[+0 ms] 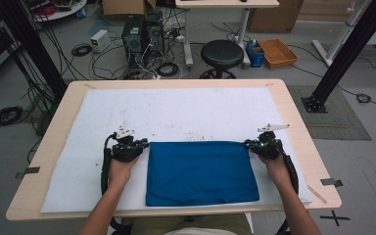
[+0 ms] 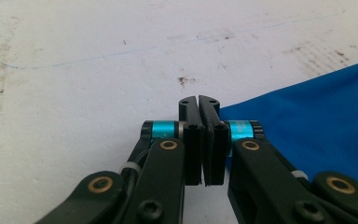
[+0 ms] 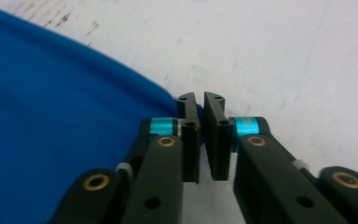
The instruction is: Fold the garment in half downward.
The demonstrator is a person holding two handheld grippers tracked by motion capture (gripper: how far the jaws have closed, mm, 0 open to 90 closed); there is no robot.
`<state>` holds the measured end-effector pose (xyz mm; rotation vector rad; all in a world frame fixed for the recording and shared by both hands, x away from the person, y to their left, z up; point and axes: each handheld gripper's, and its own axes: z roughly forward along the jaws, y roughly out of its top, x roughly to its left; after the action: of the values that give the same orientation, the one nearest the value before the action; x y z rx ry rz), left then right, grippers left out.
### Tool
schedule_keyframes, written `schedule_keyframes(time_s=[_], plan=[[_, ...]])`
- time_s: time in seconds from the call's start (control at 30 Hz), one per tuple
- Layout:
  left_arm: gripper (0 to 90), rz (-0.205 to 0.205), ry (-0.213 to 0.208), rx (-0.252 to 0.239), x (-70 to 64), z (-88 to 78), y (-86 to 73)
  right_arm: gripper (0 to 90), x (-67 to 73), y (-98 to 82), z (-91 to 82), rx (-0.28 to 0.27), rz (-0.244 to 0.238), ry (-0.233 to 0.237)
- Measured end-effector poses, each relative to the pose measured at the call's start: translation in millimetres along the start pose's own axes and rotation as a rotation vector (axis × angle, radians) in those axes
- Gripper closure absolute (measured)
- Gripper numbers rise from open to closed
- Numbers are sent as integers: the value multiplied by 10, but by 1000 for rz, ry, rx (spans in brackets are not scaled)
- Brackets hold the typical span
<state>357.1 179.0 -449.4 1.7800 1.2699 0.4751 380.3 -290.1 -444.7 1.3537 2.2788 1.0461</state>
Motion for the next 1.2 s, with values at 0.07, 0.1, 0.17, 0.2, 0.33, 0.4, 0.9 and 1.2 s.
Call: schedule_keyframes(time_s=[0.07, 0.1, 0.17, 0.2, 0.33, 0.4, 0.9, 1.2], plan=[[690, 9, 6, -5, -6, -36, 4, 544, -27, -33, -8, -18, 29, -3], [662, 18, 11, -20, -15, -66, 11, 471, -44, -36, -23, -33, 47, -23], [622, 26, 14, -62, -29, -143, 34, 366, -61, -29, -94, -87, 52, -47], [598, 30, 10, -87, -33, -181, 48, 320, -66, -24, -137, -118, 45, -56], [462, 63, -32, -200, -34, -345, 87, 218, -58, -9, -315, -210, 2, -80], [396, 67, -78, -253, 3, -411, 89, 209, -53, -5, -391, -243, -18, -87], [238, 108, -183, -349, 141, -515, 65, 209, -93, -16, -583, -316, -55, -91], [238, 78, -165, -335, 137, -499, 91, 209, -119, -53, -607, -320, -44, -82]])
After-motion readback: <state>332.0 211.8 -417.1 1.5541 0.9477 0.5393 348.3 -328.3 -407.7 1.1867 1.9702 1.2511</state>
